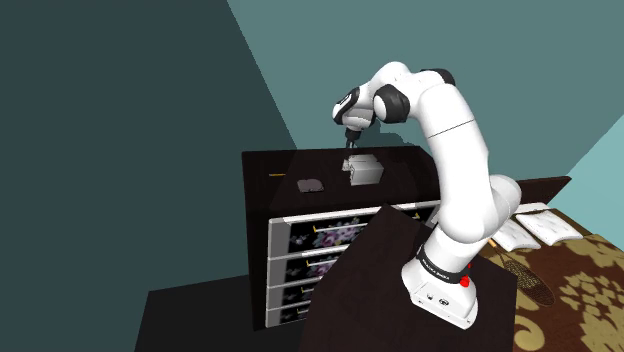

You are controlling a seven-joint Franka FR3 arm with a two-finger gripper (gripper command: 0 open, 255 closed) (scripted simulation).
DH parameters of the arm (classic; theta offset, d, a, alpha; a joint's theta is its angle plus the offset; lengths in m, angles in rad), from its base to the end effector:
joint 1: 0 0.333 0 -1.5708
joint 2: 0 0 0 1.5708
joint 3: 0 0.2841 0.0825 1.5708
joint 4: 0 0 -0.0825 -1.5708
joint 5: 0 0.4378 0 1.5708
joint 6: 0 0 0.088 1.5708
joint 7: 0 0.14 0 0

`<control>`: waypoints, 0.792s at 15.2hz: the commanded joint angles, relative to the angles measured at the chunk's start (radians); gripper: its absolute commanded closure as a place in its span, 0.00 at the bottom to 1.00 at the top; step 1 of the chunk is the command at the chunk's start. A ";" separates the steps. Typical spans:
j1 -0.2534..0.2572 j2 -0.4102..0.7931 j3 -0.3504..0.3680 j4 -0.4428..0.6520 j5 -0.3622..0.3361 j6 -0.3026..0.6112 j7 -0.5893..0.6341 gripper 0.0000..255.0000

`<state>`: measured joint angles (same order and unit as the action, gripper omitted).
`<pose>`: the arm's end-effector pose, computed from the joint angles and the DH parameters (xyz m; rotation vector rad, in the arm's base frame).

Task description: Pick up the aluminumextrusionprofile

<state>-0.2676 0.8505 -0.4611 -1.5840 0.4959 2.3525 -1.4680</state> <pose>0.5537 -0.4499 0.0829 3.0080 0.8196 0.0402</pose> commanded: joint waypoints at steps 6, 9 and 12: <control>0.011 -0.042 -0.020 -0.007 -0.019 -0.037 0.011 1.00; 0.019 -0.069 -0.032 -0.011 -0.031 -0.060 0.017 1.00; 0.027 -0.095 -0.043 -0.012 -0.043 -0.083 0.024 1.00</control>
<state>-0.2444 0.7677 -0.4994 -1.5946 0.4575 2.2780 -1.4470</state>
